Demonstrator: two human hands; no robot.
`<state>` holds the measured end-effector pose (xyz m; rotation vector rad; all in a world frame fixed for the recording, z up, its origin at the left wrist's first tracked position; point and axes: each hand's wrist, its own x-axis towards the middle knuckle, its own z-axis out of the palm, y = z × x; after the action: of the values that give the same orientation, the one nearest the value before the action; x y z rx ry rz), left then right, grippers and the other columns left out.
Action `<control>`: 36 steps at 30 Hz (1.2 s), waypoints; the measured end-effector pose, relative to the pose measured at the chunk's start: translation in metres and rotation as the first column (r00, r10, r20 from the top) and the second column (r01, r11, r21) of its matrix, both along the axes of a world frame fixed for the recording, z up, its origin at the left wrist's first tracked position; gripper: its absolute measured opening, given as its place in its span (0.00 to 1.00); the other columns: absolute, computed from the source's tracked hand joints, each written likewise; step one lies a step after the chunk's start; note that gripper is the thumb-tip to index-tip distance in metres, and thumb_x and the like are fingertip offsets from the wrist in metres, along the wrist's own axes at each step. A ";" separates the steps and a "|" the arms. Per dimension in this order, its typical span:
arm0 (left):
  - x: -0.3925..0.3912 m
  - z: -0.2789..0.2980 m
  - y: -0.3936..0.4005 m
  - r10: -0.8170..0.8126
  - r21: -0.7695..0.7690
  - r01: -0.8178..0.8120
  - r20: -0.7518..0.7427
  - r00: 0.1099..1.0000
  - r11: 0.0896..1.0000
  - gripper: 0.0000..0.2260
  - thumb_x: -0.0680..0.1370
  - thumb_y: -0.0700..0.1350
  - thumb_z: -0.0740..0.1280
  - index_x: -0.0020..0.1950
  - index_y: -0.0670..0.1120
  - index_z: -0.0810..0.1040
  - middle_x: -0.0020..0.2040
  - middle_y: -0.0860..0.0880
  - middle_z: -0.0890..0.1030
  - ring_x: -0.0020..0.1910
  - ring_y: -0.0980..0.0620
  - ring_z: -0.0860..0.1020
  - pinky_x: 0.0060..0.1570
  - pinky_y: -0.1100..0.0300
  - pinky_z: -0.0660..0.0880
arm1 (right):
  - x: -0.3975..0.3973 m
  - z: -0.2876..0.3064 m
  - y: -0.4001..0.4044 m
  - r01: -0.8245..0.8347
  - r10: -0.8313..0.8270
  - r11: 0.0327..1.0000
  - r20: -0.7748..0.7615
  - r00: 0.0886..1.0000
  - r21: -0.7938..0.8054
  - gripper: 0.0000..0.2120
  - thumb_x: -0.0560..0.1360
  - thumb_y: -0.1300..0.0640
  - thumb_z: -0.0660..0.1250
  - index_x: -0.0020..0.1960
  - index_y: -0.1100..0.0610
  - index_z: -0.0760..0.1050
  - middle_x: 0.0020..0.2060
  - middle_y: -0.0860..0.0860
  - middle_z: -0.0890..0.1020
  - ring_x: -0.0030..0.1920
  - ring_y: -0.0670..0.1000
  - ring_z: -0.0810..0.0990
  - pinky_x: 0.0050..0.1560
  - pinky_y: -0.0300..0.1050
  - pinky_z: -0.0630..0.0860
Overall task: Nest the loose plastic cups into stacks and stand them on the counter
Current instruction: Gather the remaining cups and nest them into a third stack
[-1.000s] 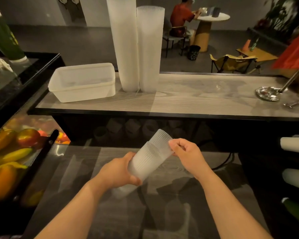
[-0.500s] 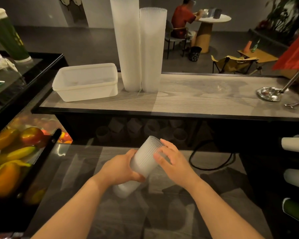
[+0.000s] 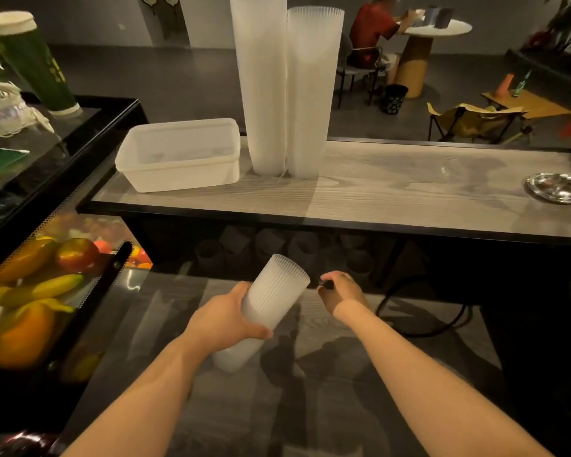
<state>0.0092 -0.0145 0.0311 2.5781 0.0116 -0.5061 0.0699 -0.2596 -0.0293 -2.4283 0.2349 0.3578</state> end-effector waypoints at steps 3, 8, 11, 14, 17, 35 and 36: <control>0.003 0.000 0.004 0.038 0.008 -0.038 -0.001 0.999 0.999 0.40 0.64 0.63 0.78 0.72 0.58 0.64 0.55 0.58 0.75 0.53 0.53 0.76 0.53 0.51 0.79 | 0.021 -0.019 0.003 -0.108 0.106 0.993 -0.032 0.994 -0.052 0.17 0.79 0.52 0.63 0.66 0.53 0.74 0.68 0.54 0.69 0.63 0.55 0.75 0.63 0.41 0.67; 0.005 -0.001 0.007 0.084 0.029 -0.084 -0.014 0.996 0.996 0.42 0.66 0.61 0.78 0.74 0.58 0.61 0.56 0.57 0.72 0.54 0.52 0.75 0.56 0.50 0.79 | 0.046 -0.032 0.004 -0.157 0.149 0.978 -0.069 0.986 -0.134 0.16 0.80 0.52 0.61 0.65 0.57 0.74 0.62 0.59 0.77 0.61 0.59 0.76 0.61 0.46 0.71; 0.003 0.001 0.013 0.105 0.052 -0.104 -0.027 0.994 0.993 0.43 0.66 0.61 0.78 0.75 0.57 0.60 0.57 0.57 0.72 0.55 0.51 0.76 0.56 0.51 0.79 | 0.058 -0.038 0.003 -0.083 0.066 0.983 -0.108 0.992 -0.161 0.17 0.81 0.50 0.61 0.64 0.59 0.75 0.59 0.58 0.79 0.59 0.59 0.77 0.58 0.49 0.74; 0.002 0.000 0.019 0.124 0.068 -0.121 -0.043 0.991 0.990 0.43 0.65 0.61 0.78 0.75 0.56 0.61 0.57 0.56 0.73 0.55 0.51 0.76 0.54 0.51 0.78 | 0.066 -0.040 0.002 -0.125 0.092 0.955 -0.131 0.987 -0.269 0.18 0.81 0.47 0.59 0.60 0.59 0.77 0.56 0.58 0.80 0.58 0.60 0.78 0.58 0.50 0.76; 0.003 -0.003 0.019 0.129 0.086 -0.124 -0.057 0.990 0.989 0.43 0.64 0.63 0.77 0.74 0.57 0.62 0.58 0.56 0.75 0.54 0.51 0.77 0.53 0.50 0.79 | 0.065 -0.043 0.004 -0.184 0.166 0.937 -0.083 0.983 -0.296 0.18 0.81 0.46 0.59 0.57 0.59 0.78 0.52 0.57 0.81 0.55 0.60 0.79 0.54 0.49 0.76; 0.004 -0.012 0.009 0.038 0.119 -0.027 -0.091 0.995 0.993 0.43 0.65 0.62 0.77 0.75 0.57 0.61 0.56 0.57 0.73 0.53 0.52 0.76 0.54 0.51 0.78 | 0.004 0.007 -0.004 0.316 -0.393 0.657 -0.047 0.918 0.684 0.13 0.79 0.57 0.67 0.63 0.54 0.76 0.46 0.53 0.82 0.38 0.49 0.81 0.40 0.43 0.79; 0.003 -0.012 0.008 0.029 0.121 -0.017 -0.097 0.995 0.992 0.42 0.65 0.62 0.77 0.74 0.57 0.61 0.57 0.57 0.74 0.53 0.52 0.76 0.54 0.51 0.78 | -0.004 0.017 -0.005 0.310 -0.404 0.572 -0.068 0.912 0.759 0.12 0.78 0.59 0.67 0.62 0.53 0.78 0.45 0.53 0.82 0.36 0.49 0.79 0.39 0.43 0.78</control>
<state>0.0124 -0.0061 0.0190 2.6639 0.1097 -0.6420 0.0656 -0.2646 -0.0123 -1.4937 0.4235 0.0872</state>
